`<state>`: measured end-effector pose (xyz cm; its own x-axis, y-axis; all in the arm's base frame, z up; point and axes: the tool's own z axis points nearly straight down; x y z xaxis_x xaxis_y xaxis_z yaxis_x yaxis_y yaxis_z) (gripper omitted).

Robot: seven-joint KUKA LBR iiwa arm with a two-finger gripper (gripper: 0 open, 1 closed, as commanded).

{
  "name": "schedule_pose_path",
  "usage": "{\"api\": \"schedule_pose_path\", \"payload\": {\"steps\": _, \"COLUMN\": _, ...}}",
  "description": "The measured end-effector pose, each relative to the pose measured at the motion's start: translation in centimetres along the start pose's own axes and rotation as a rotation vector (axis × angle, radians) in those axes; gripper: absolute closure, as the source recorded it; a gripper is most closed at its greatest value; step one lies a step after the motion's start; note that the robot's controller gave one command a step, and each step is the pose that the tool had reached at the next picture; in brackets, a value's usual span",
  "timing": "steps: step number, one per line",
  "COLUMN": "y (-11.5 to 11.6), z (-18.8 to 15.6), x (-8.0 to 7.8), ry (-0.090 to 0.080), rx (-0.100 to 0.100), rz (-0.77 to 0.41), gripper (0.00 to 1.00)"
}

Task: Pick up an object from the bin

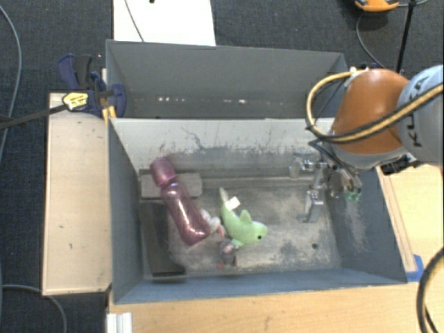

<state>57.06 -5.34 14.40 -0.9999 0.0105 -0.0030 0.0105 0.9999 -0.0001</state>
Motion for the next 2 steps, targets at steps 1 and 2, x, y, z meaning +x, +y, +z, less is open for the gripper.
{"api": "schedule_pose_path", "payload": {"steps": 1, "y": 1.0, "z": 1.4, "x": 0.6, "ry": -0.007, "rx": 0.002, "rz": -0.043, "gripper": 0.0}}
{"api": "schedule_pose_path", "payload": {"steps": 2, "y": 4.3, "z": 6.2, "x": 2.5, "ry": -0.003, "rx": -0.001, "rz": -0.114, "gripper": 0.0}}
